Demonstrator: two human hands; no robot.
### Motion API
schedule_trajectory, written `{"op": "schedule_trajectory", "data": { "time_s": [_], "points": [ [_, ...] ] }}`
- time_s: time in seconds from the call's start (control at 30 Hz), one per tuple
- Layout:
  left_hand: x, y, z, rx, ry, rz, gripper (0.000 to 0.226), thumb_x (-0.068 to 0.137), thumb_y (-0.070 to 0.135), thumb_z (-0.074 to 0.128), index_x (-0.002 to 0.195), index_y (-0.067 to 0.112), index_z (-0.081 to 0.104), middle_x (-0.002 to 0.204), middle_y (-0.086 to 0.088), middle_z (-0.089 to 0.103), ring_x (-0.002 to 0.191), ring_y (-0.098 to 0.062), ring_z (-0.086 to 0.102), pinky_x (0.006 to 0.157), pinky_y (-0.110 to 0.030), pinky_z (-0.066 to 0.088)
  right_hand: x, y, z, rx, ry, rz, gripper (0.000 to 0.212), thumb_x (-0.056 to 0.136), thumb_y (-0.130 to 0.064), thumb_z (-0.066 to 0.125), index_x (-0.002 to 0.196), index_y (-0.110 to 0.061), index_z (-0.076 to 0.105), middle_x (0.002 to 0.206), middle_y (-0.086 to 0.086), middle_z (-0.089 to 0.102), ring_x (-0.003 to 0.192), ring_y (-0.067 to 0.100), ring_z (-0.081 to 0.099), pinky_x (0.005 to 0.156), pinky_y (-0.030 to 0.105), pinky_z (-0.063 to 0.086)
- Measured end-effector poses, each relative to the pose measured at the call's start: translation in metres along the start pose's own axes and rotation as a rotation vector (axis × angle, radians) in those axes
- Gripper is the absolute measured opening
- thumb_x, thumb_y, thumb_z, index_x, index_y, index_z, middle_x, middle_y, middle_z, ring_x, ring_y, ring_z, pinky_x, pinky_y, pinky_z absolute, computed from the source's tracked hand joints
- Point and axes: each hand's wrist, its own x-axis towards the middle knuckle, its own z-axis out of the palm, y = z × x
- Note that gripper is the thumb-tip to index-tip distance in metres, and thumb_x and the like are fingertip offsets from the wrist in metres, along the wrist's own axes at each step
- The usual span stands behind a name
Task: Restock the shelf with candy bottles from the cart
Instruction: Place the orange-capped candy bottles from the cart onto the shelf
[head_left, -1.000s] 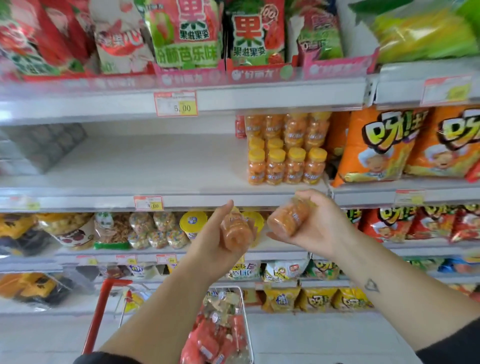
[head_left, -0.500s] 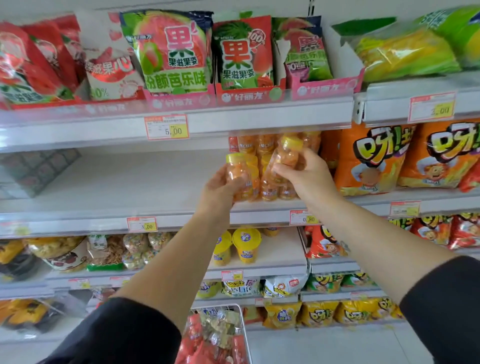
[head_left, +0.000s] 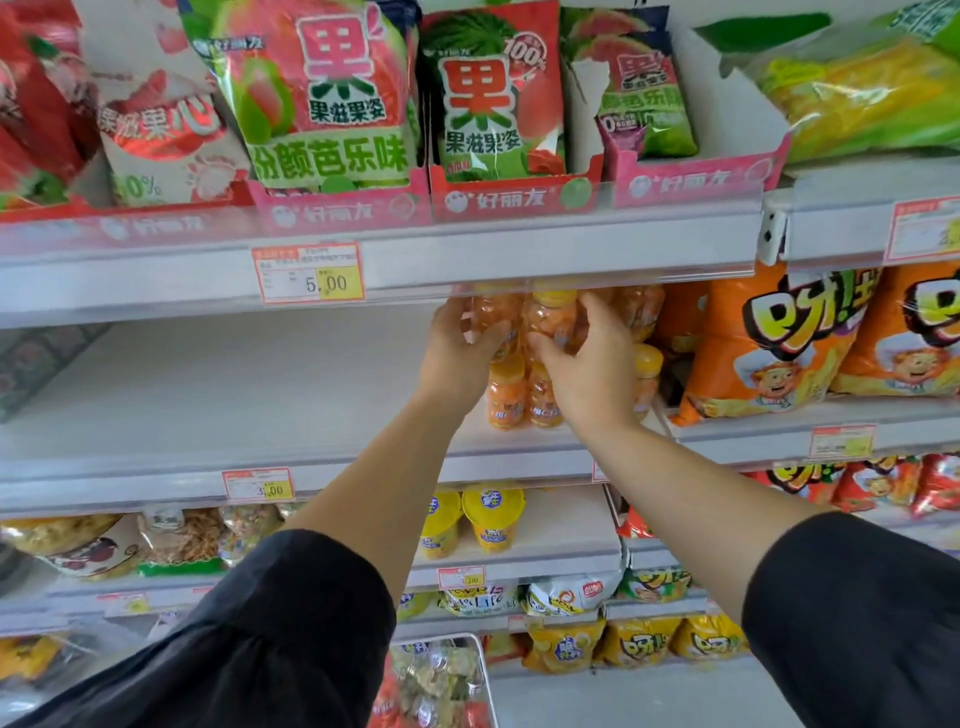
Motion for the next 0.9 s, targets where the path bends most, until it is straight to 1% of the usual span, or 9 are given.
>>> {"op": "schedule_trajectory", "data": {
  "time_s": [0.1, 0.2, 0.3, 0.43, 0.53, 0.6, 0.63, 0.73, 0.9],
  "points": [
    [0.002, 0.000, 0.002, -0.017, 0.015, -0.012, 0.023, 0.093, 0.014, 0.064, 0.113, 0.022, 0.054, 0.107, 0.009, 0.060, 0.092, 0.000, 0.055, 0.075, -0.016, 0.047, -0.001, 0.003, 0.007, -0.004, 0.016, 0.003, 0.053, 0.080, -0.039, 0.075, 0.126, -0.021, 0.057, 0.109, 0.002, 0.066, 0.103, 0.027, 0.059, 0.085, 0.045, 0.052],
    [0.002, 0.003, 0.004, -0.017, 0.017, -0.016, 0.022, 0.094, 0.015, 0.062, 0.112, 0.023, 0.053, 0.104, 0.010, 0.060, 0.094, 0.000, 0.056, 0.085, -0.026, 0.051, -0.002, 0.003, 0.009, 0.009, 0.049, -0.023, 0.052, 0.082, -0.032, 0.075, 0.129, -0.020, 0.056, 0.115, 0.003, 0.062, 0.107, 0.027, 0.056, 0.090, 0.044, 0.050],
    [0.004, 0.003, 0.005, -0.001, 0.022, -0.020, 0.024, 0.094, 0.016, 0.061, 0.116, 0.023, 0.053, 0.111, 0.005, 0.062, 0.103, -0.008, 0.058, 0.089, -0.031, 0.050, -0.001, -0.002, 0.008, -0.003, 0.094, -0.036, 0.058, 0.082, -0.025, 0.076, 0.135, -0.021, 0.054, 0.127, 0.006, 0.054, 0.118, 0.028, 0.052, 0.097, 0.039, 0.047],
    [0.006, 0.002, 0.007, -0.007, 0.041, 0.012, 0.027, 0.093, 0.011, 0.061, 0.111, 0.027, 0.050, 0.122, 0.000, 0.059, 0.098, 0.000, 0.057, 0.077, -0.016, 0.047, 0.002, -0.002, 0.012, -0.036, 0.109, -0.027, 0.060, 0.082, -0.026, 0.077, 0.137, -0.022, 0.053, 0.128, 0.008, 0.052, 0.119, 0.029, 0.053, 0.098, 0.037, 0.047],
    [0.008, -0.002, 0.007, 0.021, 0.040, 0.033, 0.030, 0.094, 0.011, 0.061, 0.113, 0.030, 0.048, 0.127, -0.002, 0.056, 0.103, -0.003, 0.057, 0.082, -0.020, 0.048, 0.002, -0.002, 0.013, -0.026, 0.118, -0.023, 0.059, 0.083, -0.023, 0.076, 0.137, -0.021, 0.053, 0.126, 0.009, 0.052, 0.116, 0.029, 0.055, 0.098, 0.037, 0.047],
    [0.009, -0.004, 0.007, 0.044, 0.031, 0.047, 0.031, 0.094, 0.011, 0.060, 0.114, 0.031, 0.049, 0.128, -0.001, 0.055, 0.106, -0.003, 0.056, 0.081, -0.015, 0.047, 0.001, -0.002, 0.013, 0.013, 0.131, -0.015, 0.057, 0.084, -0.019, 0.074, 0.136, -0.020, 0.052, 0.125, 0.008, 0.052, 0.110, 0.026, 0.058, 0.097, 0.037, 0.049],
    [0.009, -0.006, 0.007, 0.054, 0.027, 0.053, 0.031, 0.093, 0.011, 0.060, 0.115, 0.032, 0.050, 0.129, -0.001, 0.055, 0.106, -0.003, 0.057, 0.083, -0.016, 0.049, 0.000, -0.003, 0.012, 0.036, 0.140, -0.006, 0.054, 0.085, -0.016, 0.074, 0.135, -0.019, 0.053, 0.124, 0.008, 0.052, 0.106, 0.023, 0.059, 0.095, 0.036, 0.050],
    [0.009, -0.011, 0.007, 0.075, 0.027, 0.041, 0.029, 0.092, 0.012, 0.061, 0.114, 0.029, 0.051, 0.128, 0.000, 0.056, 0.108, -0.004, 0.056, 0.095, -0.031, 0.051, -0.005, -0.002, 0.011, 0.083, 0.155, 0.010, 0.045, 0.086, -0.010, 0.072, 0.128, -0.017, 0.055, 0.120, 0.006, 0.054, 0.096, 0.012, 0.057, 0.089, 0.029, 0.050],
    [0.007, -0.021, 0.009, 0.044, 0.011, 0.011, 0.035, 0.087, 0.016, 0.070, 0.118, 0.023, 0.056, 0.122, 0.000, 0.058, 0.111, -0.009, 0.059, 0.096, -0.040, 0.053, -0.023, 0.010, 0.016, 0.003, 0.106, -0.122, 0.032, 0.089, -0.008, 0.063, 0.121, -0.014, 0.062, 0.116, 0.007, 0.055, 0.106, 0.026, 0.058, 0.089, 0.039, 0.052]
  ]
}}
